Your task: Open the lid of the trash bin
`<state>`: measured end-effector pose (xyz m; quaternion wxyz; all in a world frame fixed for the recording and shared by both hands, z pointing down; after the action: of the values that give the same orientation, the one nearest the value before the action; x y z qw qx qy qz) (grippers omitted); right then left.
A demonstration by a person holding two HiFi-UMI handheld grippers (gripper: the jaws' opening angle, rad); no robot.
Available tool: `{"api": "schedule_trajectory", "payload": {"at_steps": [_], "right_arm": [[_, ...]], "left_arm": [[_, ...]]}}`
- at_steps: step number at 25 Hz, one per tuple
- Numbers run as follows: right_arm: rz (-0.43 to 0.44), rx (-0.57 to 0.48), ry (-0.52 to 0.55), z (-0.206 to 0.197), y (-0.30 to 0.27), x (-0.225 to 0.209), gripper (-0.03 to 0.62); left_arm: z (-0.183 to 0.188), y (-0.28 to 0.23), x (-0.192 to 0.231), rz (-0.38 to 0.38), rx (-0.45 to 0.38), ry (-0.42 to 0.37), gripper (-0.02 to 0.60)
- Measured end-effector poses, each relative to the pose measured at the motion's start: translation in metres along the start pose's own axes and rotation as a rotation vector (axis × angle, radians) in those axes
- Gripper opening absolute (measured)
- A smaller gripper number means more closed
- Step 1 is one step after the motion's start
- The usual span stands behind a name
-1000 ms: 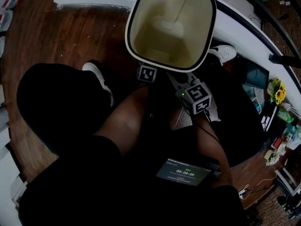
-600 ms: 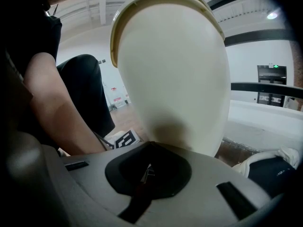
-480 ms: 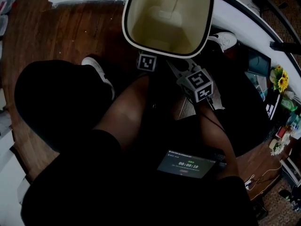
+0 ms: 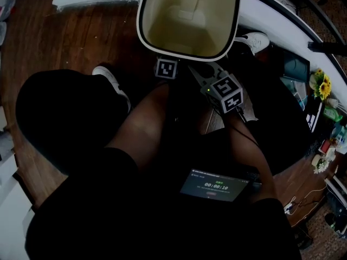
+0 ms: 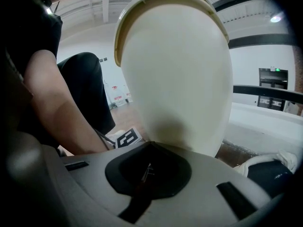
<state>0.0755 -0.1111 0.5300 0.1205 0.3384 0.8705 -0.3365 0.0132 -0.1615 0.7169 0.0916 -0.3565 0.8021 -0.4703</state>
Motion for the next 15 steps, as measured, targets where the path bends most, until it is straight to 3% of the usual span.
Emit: {"api": "schedule_trajectory", "payload": {"at_steps": [15], "right_arm": [[-0.005, 0.015, 0.008, -0.0021, 0.0038, 0.0034, 0.020]], "left_arm": [[0.0032, 0.0100, -0.0043, -0.001, -0.033, -0.029, 0.026]]}}
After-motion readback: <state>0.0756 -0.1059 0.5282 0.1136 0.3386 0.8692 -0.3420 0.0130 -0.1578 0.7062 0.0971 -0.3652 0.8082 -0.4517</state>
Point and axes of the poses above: the fingertips, and each gripper's own axes: y backward along the fingers, x to its left, z out of its top, the point moved 4 cm from there along y, backward along the fingers, and after that the axes turned 12 degrees about -y, right-handed, at the moved point
